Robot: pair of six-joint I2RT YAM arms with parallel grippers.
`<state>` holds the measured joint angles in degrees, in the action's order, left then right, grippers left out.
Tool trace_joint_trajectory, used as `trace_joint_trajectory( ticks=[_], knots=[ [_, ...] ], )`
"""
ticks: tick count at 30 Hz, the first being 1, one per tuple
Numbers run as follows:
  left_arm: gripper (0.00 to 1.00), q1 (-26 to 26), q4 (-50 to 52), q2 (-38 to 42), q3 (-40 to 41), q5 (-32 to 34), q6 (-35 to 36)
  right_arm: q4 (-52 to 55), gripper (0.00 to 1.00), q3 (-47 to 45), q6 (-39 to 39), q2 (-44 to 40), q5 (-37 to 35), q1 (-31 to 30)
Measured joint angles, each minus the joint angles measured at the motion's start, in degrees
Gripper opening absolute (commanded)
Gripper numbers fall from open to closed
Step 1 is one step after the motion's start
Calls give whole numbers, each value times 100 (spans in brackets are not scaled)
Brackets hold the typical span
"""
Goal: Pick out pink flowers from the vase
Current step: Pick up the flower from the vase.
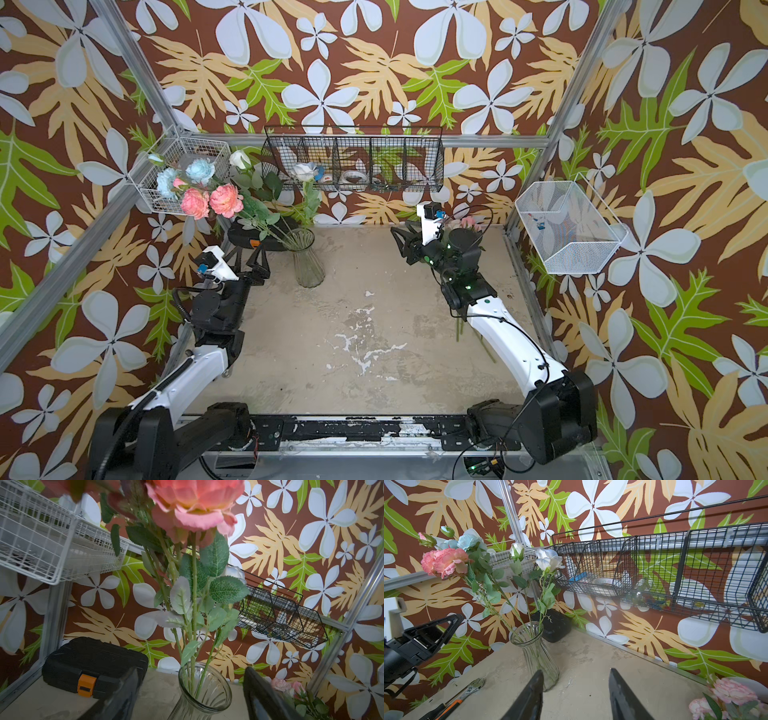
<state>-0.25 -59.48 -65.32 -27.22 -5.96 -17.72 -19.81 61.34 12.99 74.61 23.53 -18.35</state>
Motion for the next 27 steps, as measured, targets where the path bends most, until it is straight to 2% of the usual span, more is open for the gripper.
trace_joint_trajectory(
  ticks=[5,14,19,21,24,27],
  knots=[
    [80,15,-428,-634,-313,-691,195,-7,51,-26,-52,-63,-22,0],
    [73,20,-807,-1357,-811,-973,498,-4,51,-26,-111,-85,-98,0],
    [64,20,-892,-1685,-973,-975,610,-2,51,-26,-116,-107,-96,0],
    [55,20,-907,-1790,-1064,-970,654,0,51,-24,-125,-111,-94,0],
    [54,20,-942,-1934,-1204,-949,767,9,51,-15,-125,-116,-83,0],
    [46,20,-962,-2068,-1290,-925,839,17,51,-15,-125,-116,-79,0]
  ],
)
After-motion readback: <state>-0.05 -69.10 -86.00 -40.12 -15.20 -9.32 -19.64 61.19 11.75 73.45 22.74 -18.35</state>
